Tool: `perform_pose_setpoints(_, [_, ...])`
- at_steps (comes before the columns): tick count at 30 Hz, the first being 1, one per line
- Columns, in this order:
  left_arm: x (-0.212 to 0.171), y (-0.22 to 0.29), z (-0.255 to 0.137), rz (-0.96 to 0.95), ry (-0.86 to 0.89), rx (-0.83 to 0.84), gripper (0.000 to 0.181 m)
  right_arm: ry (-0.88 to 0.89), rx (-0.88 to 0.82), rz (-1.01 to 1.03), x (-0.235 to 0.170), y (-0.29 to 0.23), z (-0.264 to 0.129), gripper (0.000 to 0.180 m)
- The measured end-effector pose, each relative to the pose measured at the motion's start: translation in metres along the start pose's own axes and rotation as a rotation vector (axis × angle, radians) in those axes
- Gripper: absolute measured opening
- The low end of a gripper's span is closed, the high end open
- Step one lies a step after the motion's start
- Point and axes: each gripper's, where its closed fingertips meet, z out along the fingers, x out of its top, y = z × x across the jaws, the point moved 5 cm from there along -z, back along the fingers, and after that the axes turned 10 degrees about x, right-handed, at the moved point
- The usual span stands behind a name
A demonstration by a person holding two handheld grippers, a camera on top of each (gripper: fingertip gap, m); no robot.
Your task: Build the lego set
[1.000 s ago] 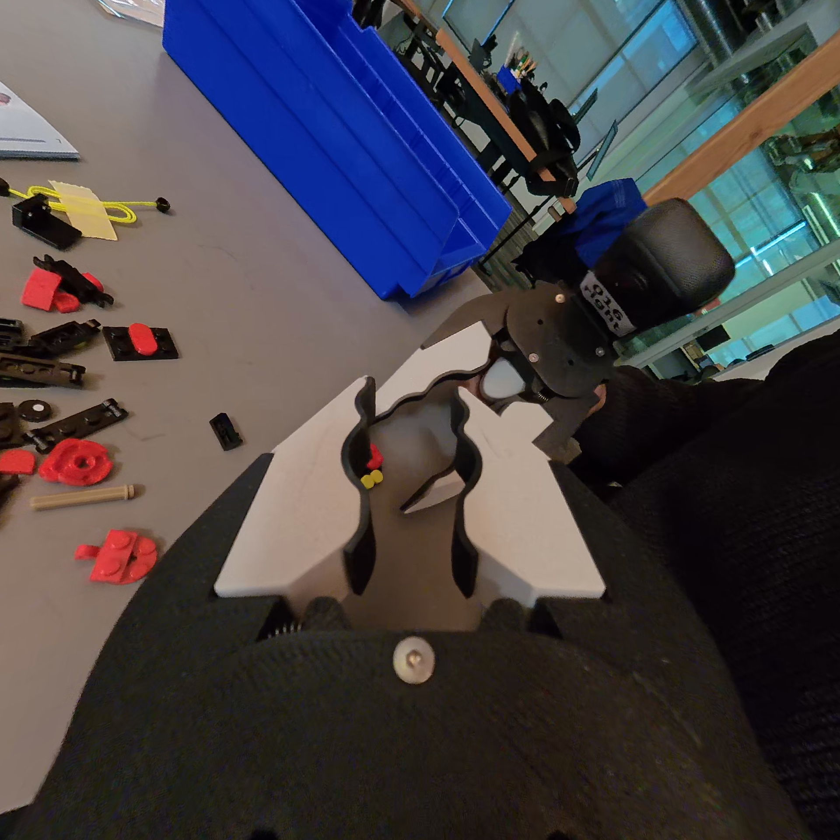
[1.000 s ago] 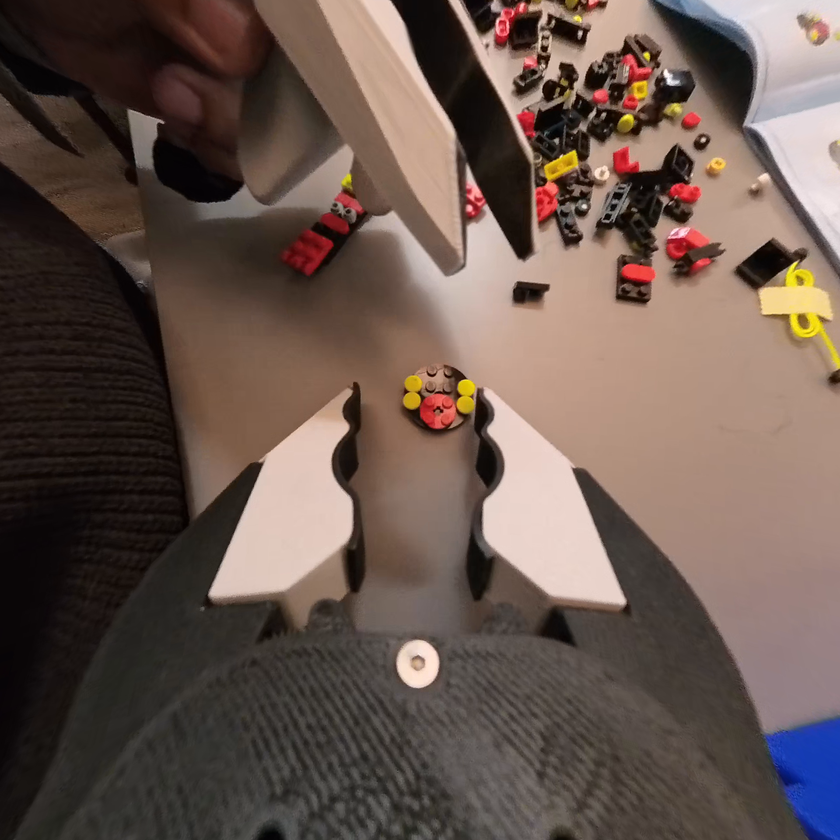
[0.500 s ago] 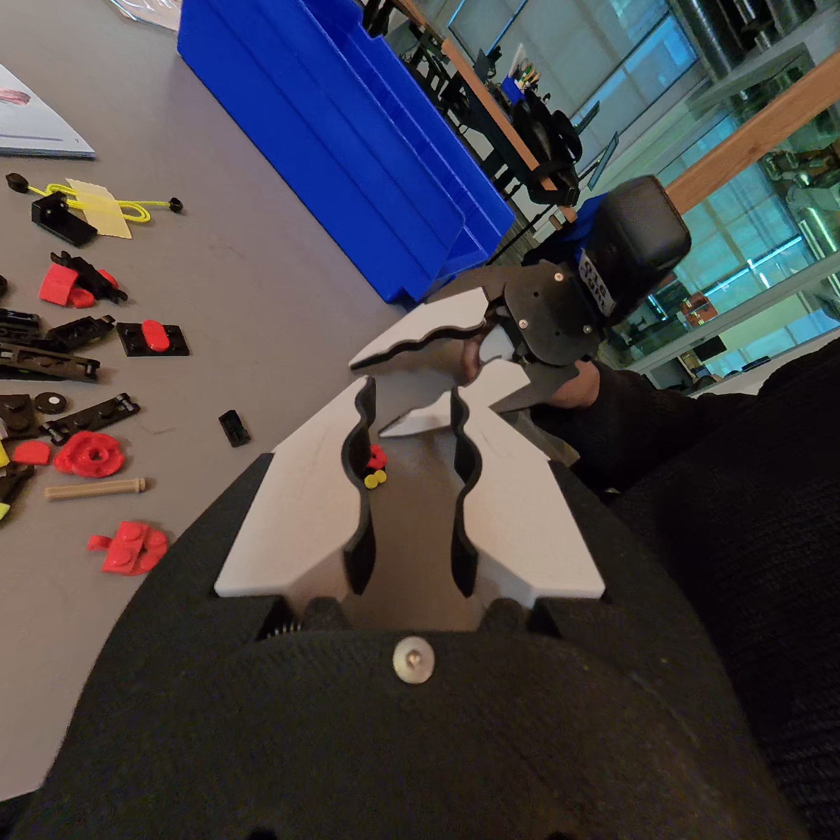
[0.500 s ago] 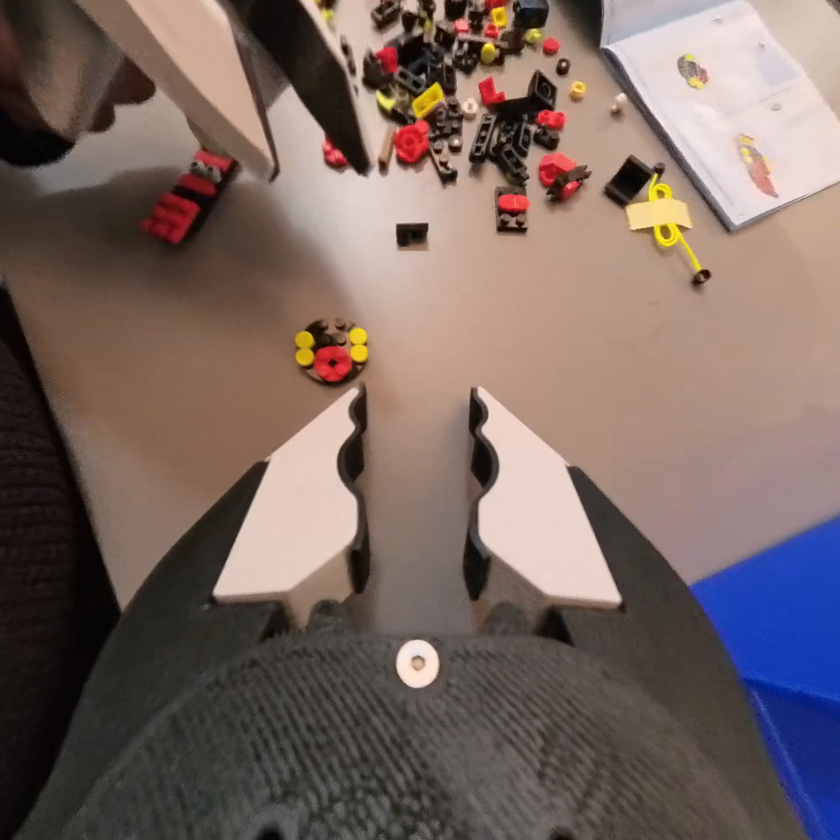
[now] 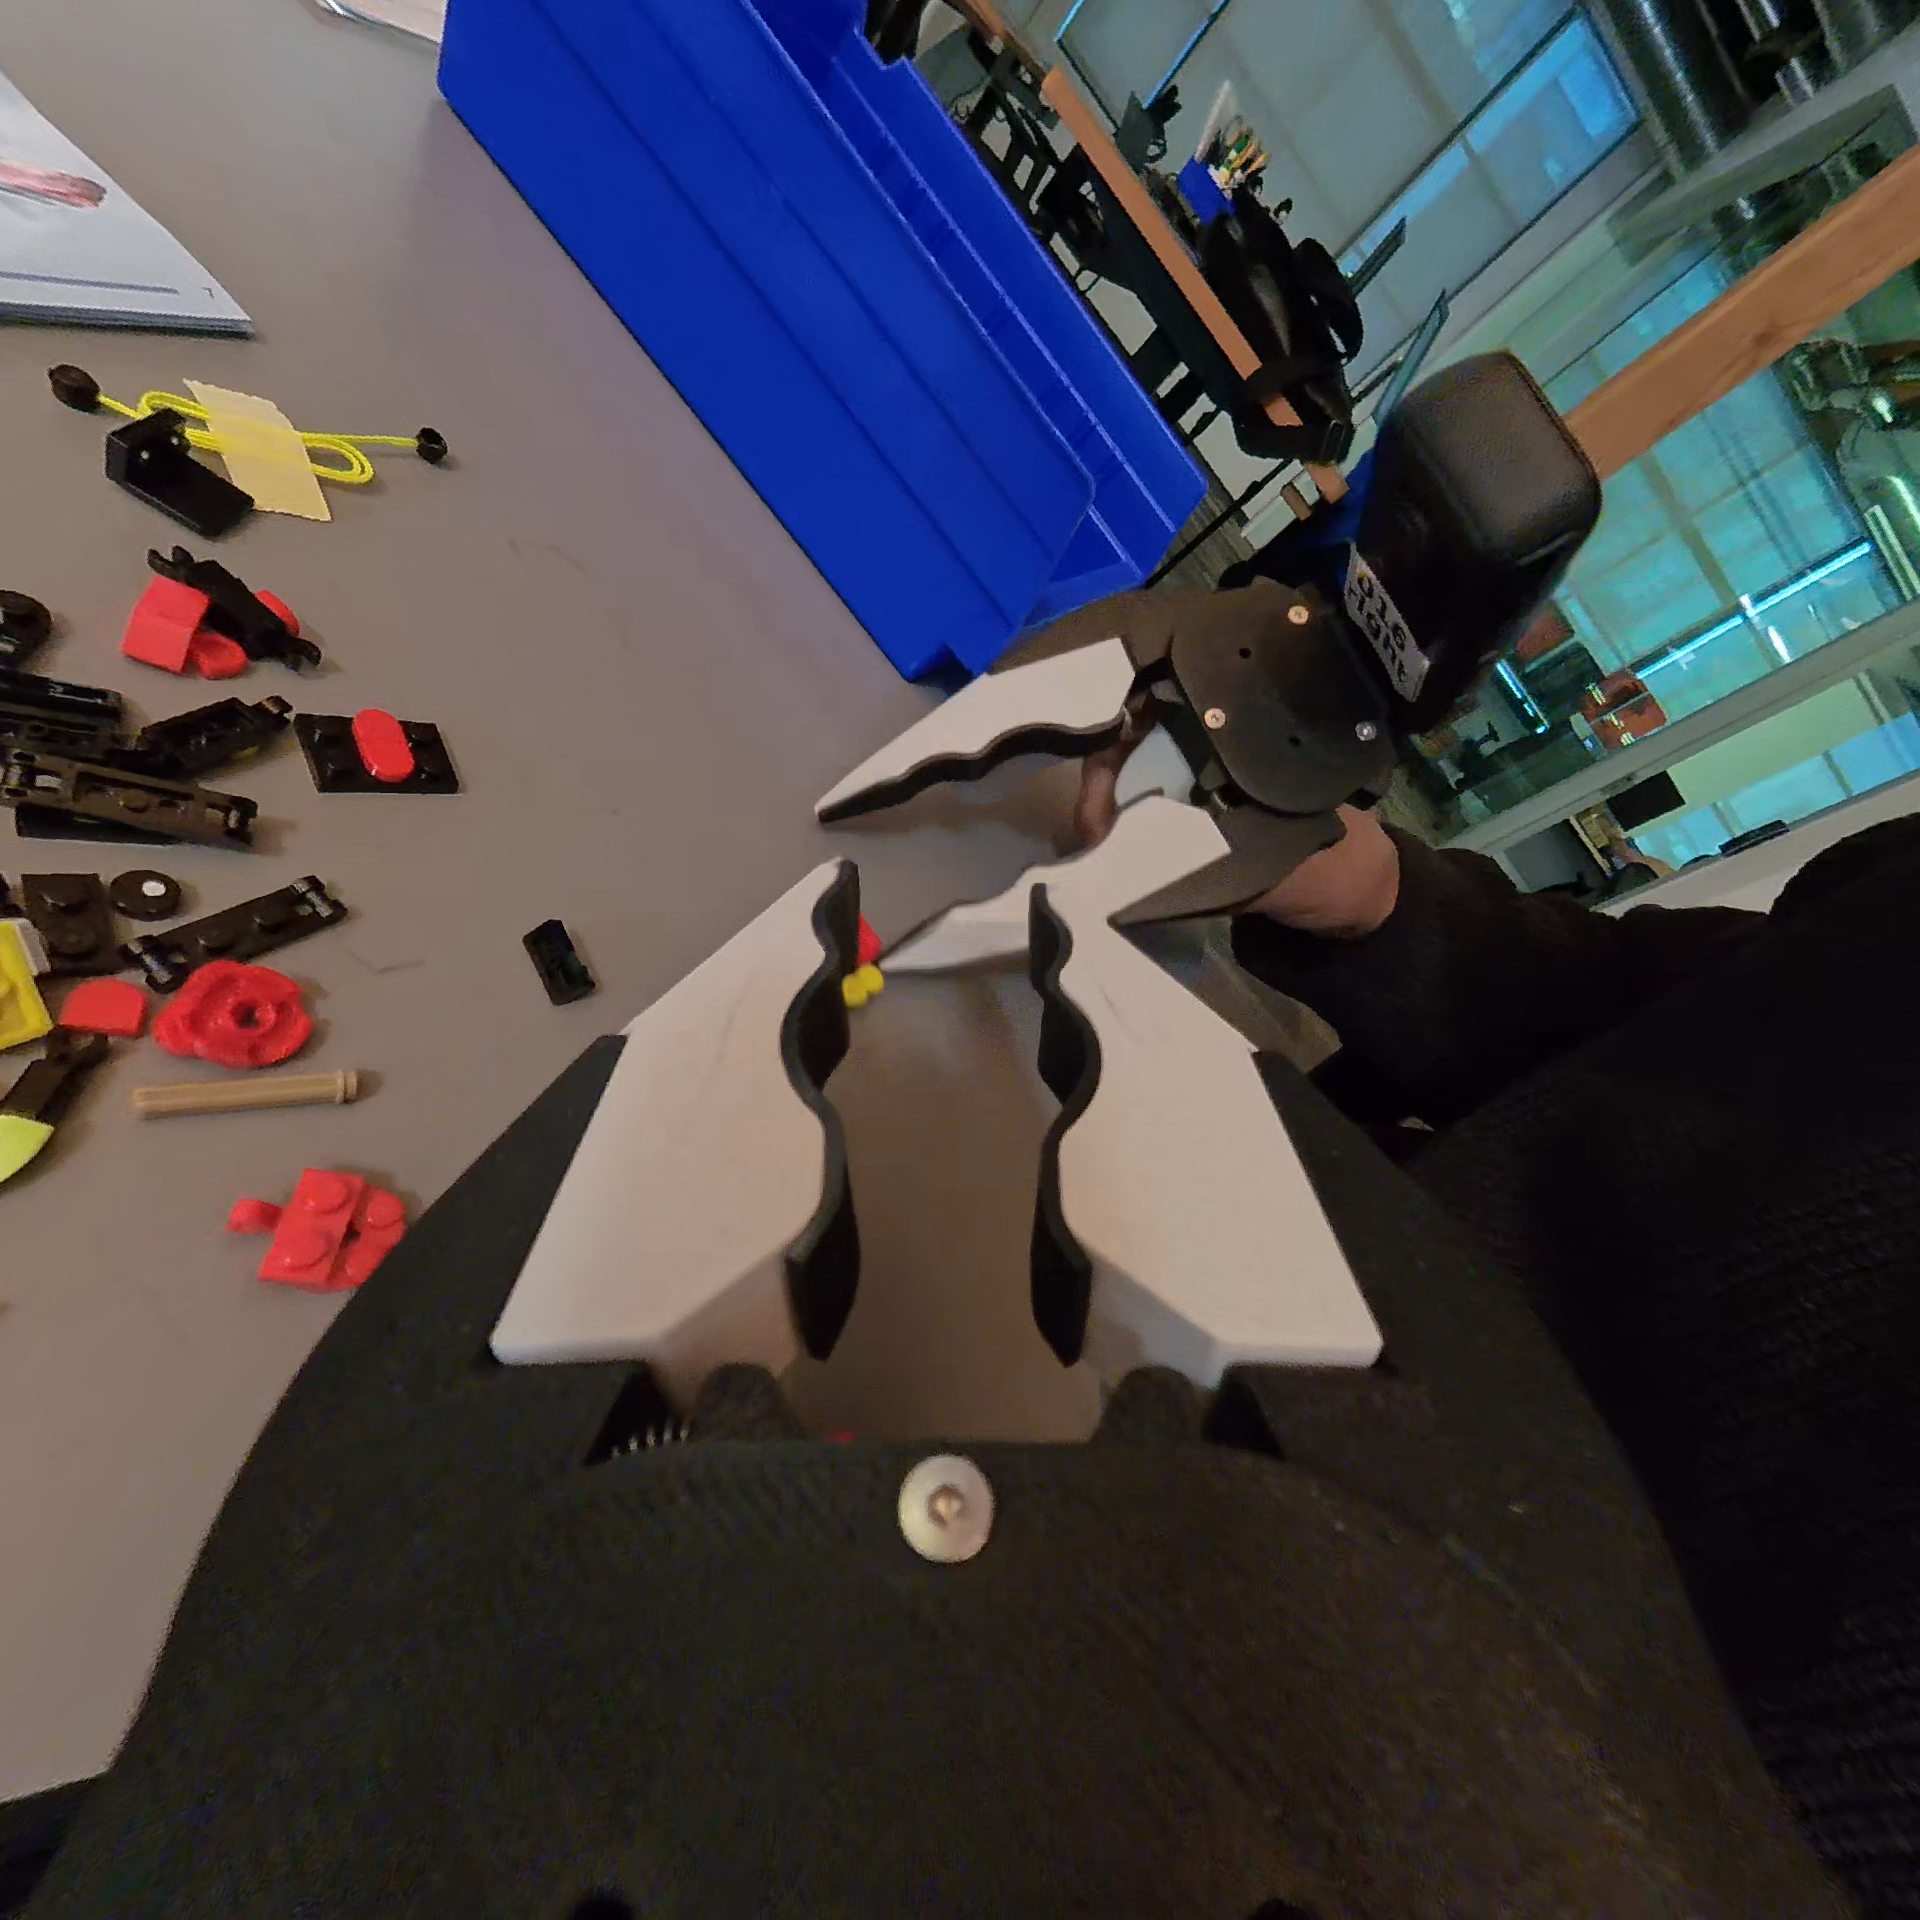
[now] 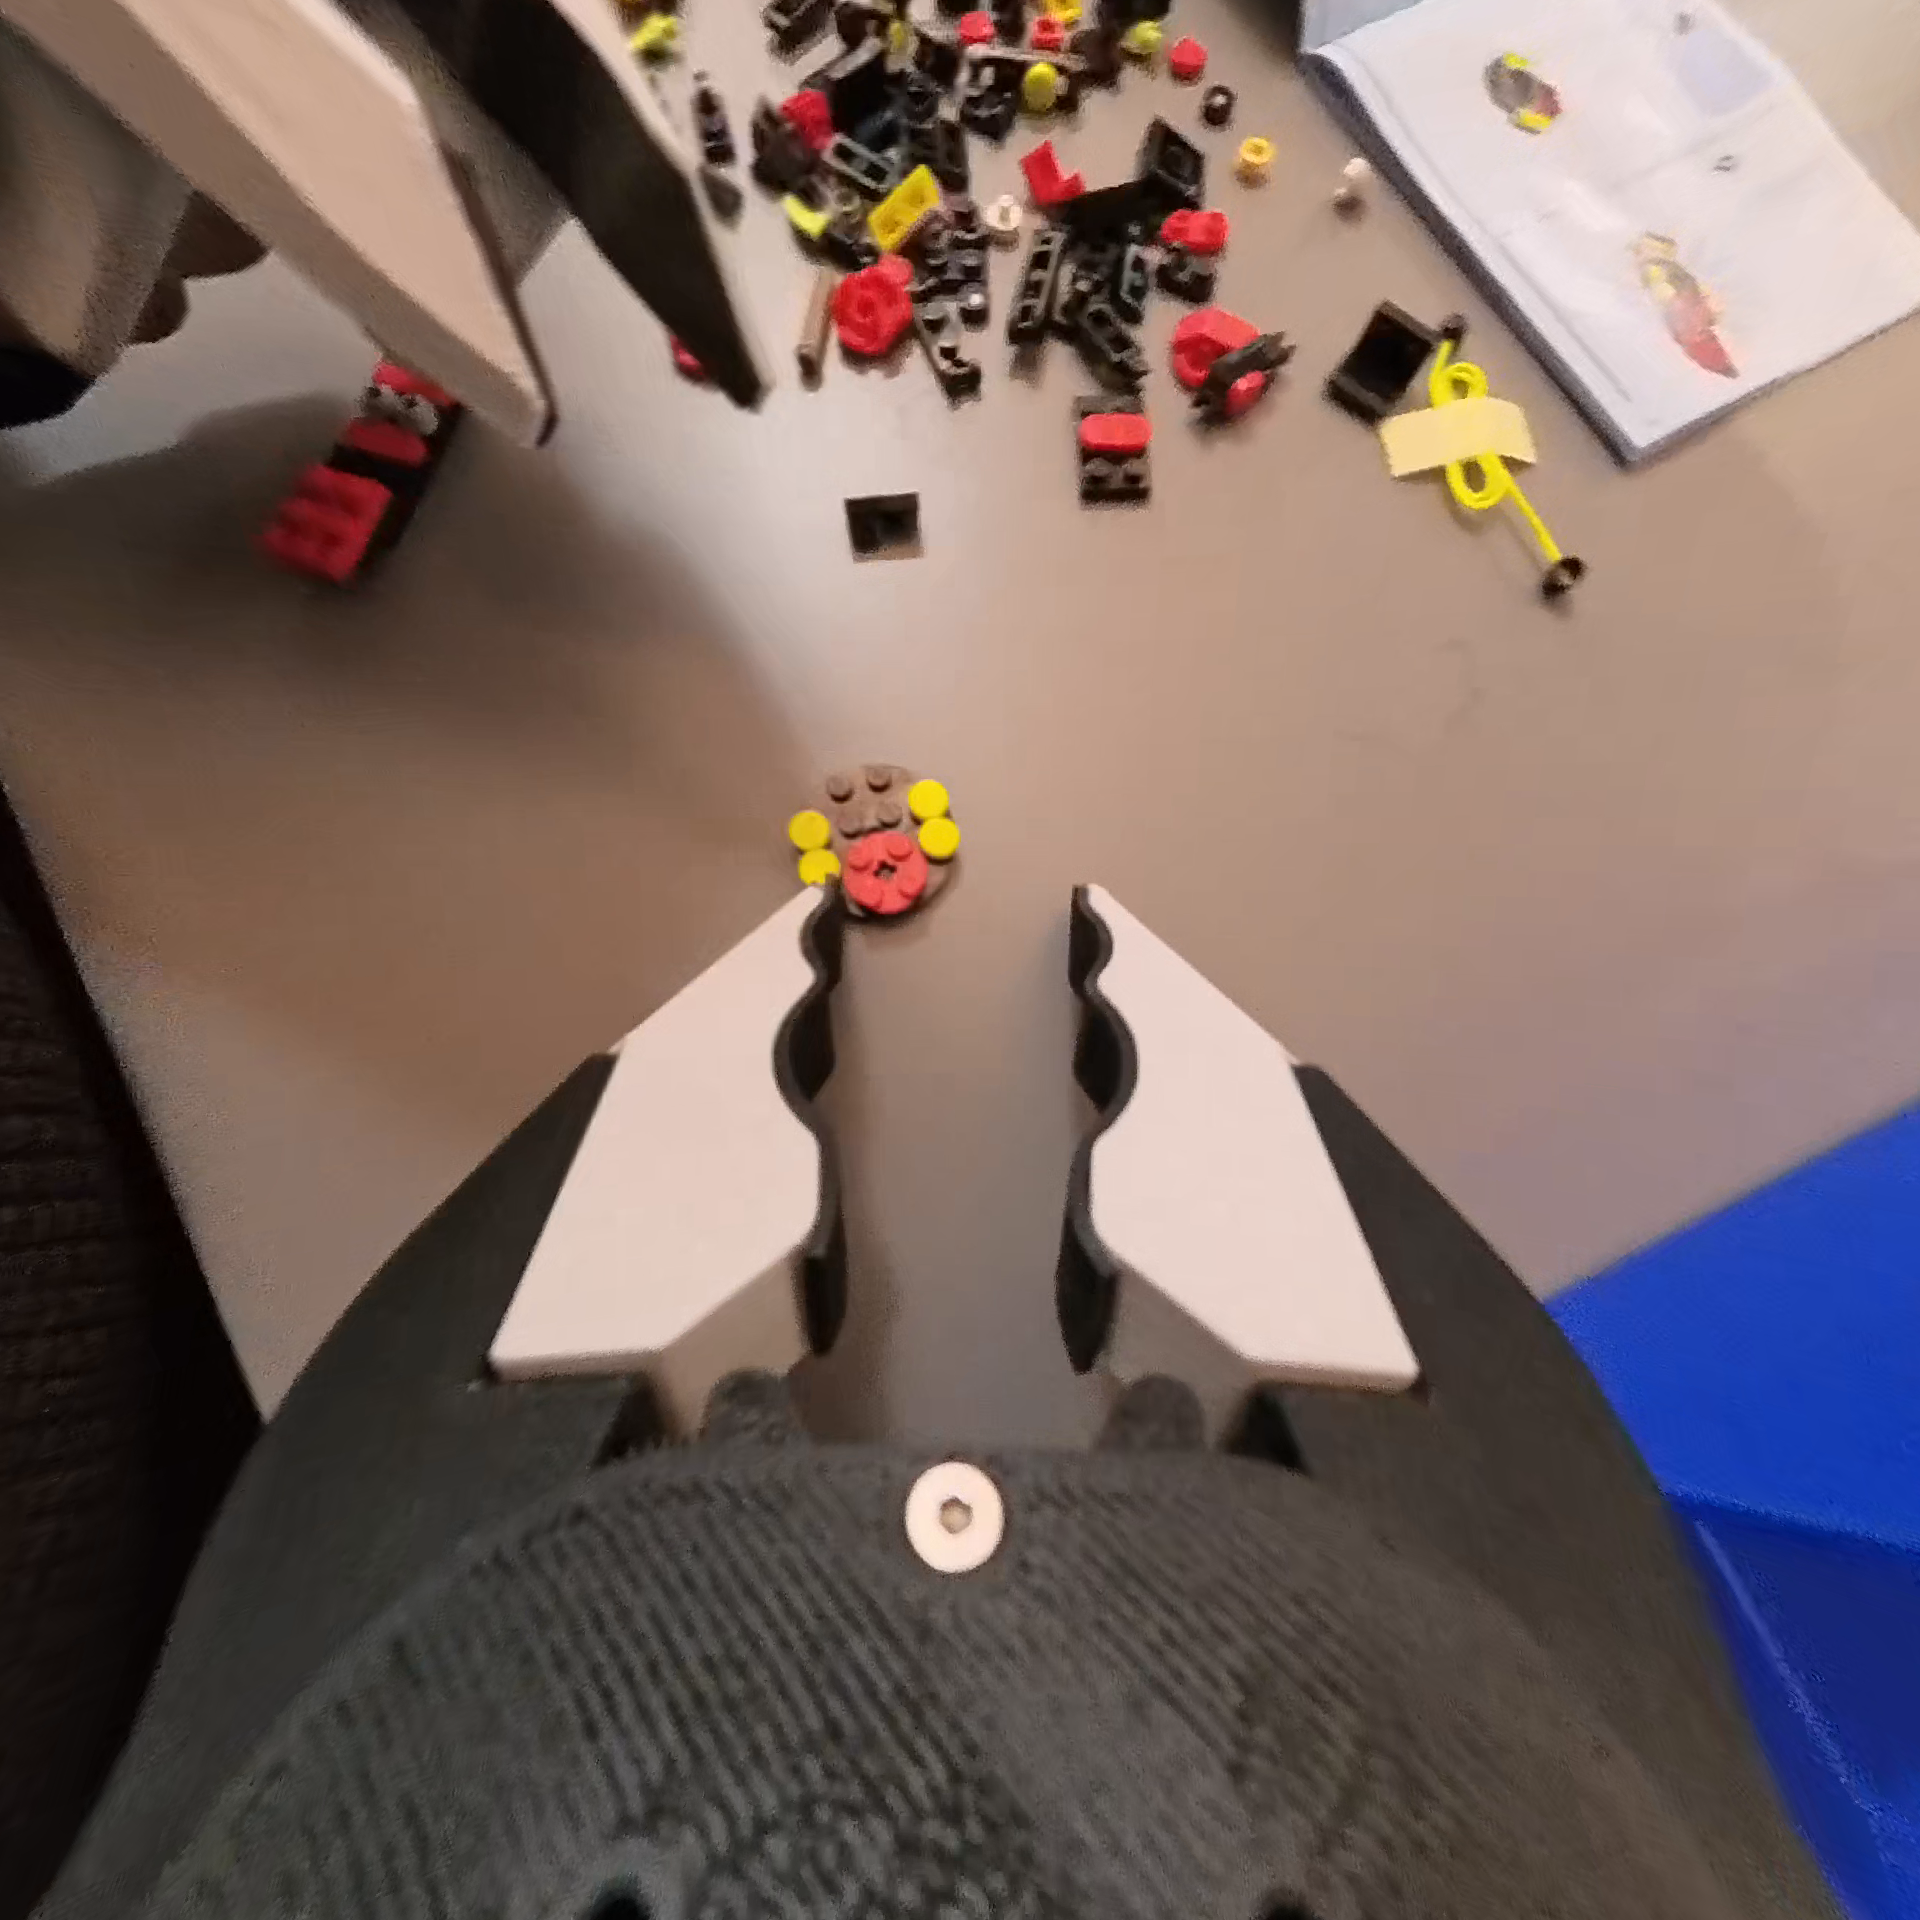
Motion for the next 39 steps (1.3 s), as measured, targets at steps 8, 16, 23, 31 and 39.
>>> perform_pose_setpoints(8, [-0.001,0.000,0.000,-0.002,-0.003,0.000,0.029,-0.007,0.009,0.091,0.003,-0.006,0.005,0.035])
perform_pose_setpoints(16, [0.000,-0.001,0.000,-0.001,0.002,0.003,0.030,0.021,0.047,0.129,0.007,-0.003,0.009,0.025])
perform_pose_setpoints(23, [0.005,-0.004,-0.005,0.009,0.025,0.018,0.029,-0.014,0.297,-0.113,0.002,-0.038,0.009,0.027])
perform_pose_setpoints(31, [0.022,-0.020,-0.023,0.019,0.100,0.083,0.028,0.047,0.292,-0.017,0.009,-0.043,0.004,0.053])
perform_pose_setpoints(39, [0.024,-0.027,-0.025,-0.009,0.116,0.098,0.027,0.043,0.217,0.149,0.010,-0.043,0.014,0.063])
